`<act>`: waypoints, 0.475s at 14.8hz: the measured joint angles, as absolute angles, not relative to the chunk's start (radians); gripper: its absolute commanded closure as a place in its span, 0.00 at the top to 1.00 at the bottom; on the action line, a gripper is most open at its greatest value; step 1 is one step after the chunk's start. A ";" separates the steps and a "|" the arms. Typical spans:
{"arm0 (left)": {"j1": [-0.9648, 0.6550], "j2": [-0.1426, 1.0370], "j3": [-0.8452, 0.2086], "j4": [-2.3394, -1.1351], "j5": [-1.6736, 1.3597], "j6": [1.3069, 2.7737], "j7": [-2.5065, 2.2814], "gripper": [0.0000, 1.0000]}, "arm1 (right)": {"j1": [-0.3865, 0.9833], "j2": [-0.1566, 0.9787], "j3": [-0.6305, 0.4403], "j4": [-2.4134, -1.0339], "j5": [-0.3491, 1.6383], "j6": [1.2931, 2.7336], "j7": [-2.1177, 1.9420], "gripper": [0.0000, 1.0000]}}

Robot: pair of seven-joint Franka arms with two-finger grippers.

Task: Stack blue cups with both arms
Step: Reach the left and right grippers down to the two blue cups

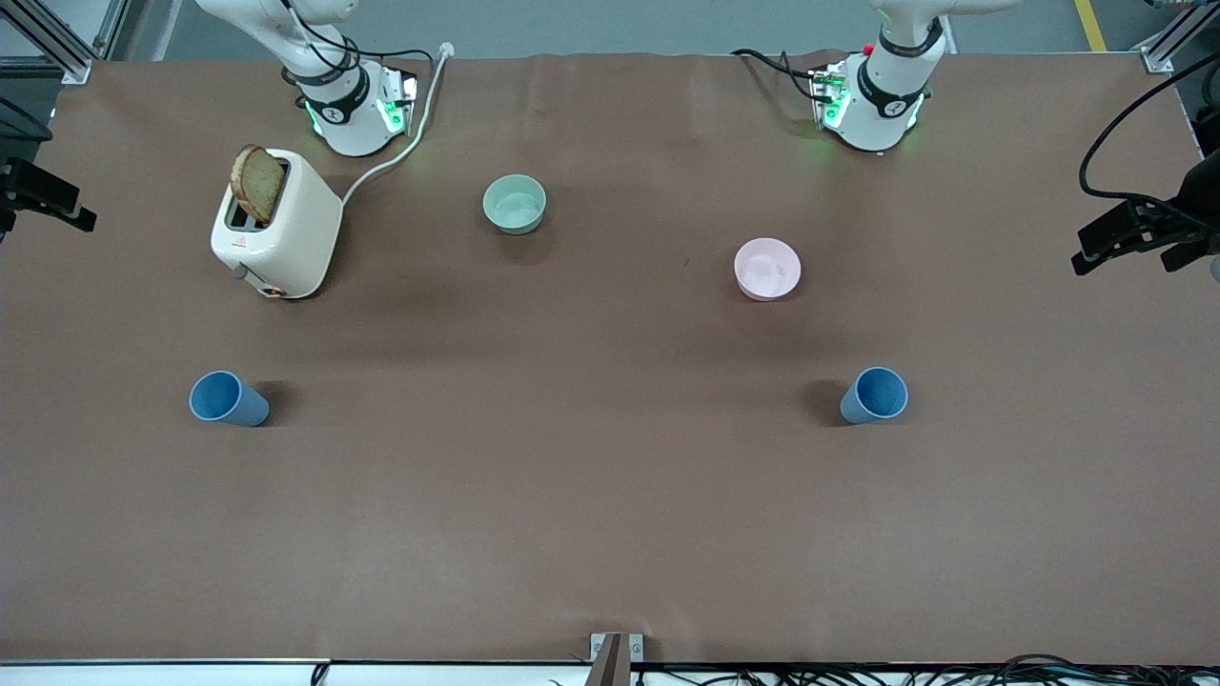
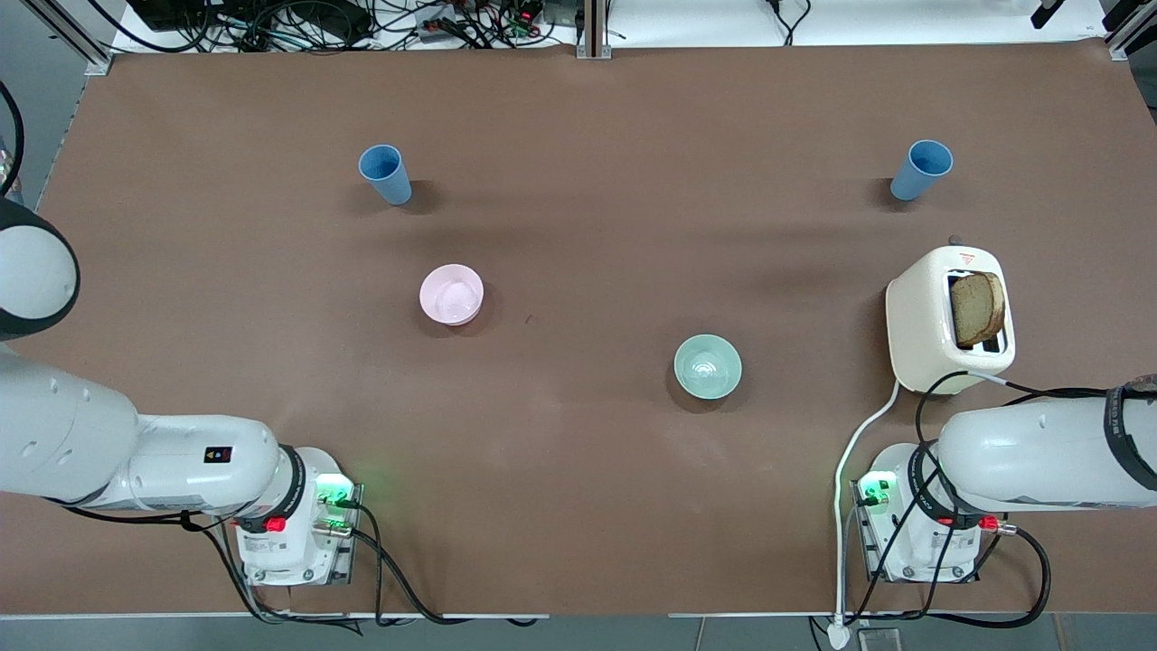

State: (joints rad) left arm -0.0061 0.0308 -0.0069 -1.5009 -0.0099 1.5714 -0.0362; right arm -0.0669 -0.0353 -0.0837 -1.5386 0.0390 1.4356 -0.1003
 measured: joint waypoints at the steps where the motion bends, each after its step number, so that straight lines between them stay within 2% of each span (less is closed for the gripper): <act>1: -0.006 0.031 -0.007 -1.501 -0.010 1.570 -0.036 1.00 | -0.067 -0.035 -0.084 -1.539 0.039 1.436 -0.100 0.97; 4: -0.006 0.034 -0.008 -1.502 -0.010 1.492 -0.036 1.00 | -0.067 -0.035 -0.085 -1.539 0.039 1.436 -0.100 0.97; 7: -0.006 0.045 -0.010 -1.502 -0.013 1.479 -0.036 1.00 | -0.068 -0.035 -0.088 -1.539 0.039 1.440 -0.100 0.97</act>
